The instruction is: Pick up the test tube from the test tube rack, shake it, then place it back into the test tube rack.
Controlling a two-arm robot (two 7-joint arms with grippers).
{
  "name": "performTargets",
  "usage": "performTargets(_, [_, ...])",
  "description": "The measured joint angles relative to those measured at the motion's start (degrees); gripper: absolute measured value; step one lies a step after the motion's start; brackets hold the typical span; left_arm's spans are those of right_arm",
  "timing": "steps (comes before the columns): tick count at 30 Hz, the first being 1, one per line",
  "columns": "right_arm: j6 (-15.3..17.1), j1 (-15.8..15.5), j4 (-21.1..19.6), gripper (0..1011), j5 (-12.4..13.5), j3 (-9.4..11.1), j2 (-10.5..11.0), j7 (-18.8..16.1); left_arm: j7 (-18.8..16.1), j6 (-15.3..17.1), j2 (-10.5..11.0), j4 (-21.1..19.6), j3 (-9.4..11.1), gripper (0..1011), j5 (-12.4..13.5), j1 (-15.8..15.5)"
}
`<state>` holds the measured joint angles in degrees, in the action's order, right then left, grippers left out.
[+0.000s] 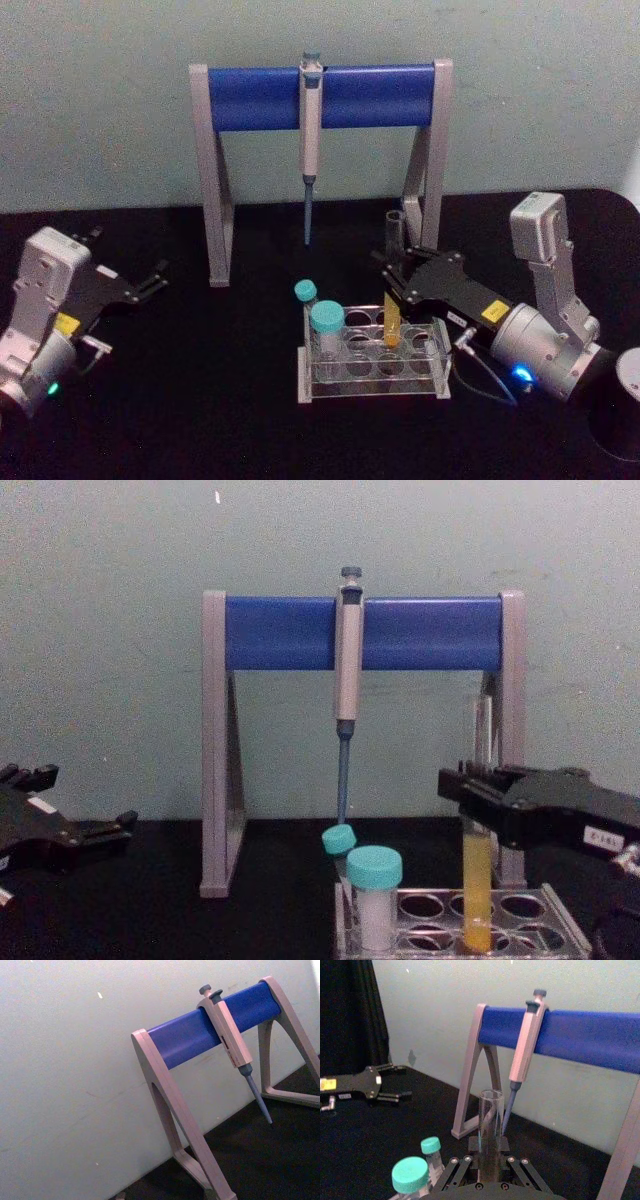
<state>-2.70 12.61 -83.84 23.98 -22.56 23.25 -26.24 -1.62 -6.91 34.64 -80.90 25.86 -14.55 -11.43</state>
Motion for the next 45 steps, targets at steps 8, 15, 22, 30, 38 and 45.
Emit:
performTargets(8, [-0.7,-1.0,-2.9,225,0.4,1.2,0.1,0.1,0.0,0.0,0.0,0.0,0.0,1010,0.0,0.0])
performTargets(15, [-0.8,-1.1,-4.8,225,0.5,1.9,0.2,0.5,0.0,0.0,0.0,0.0,0.0,1010,0.0,0.0])
performTargets(22, [-0.8,-0.2,-5.3,225,0.2,2.2,-0.1,0.9,0.0,0.0,0.0,0.0,0.0,1010,0.0,0.0])
performTargets(30, [-0.6,0.5,-4.7,225,0.0,2.3,-0.5,0.9,0.0,0.0,0.0,0.0,0.0,1010,0.0,0.0])
performTargets(38, [-0.5,0.4,-4.9,225,-0.3,2.6,-0.4,1.4,0.0,0.0,0.0,0.0,0.0,1010,0.0,0.0])
performTargets(45, [-0.3,-1.2,-6.9,225,-1.0,4.1,0.7,2.8,0.0,0.0,0.0,0.0,0.0,1010,0.0,0.0])
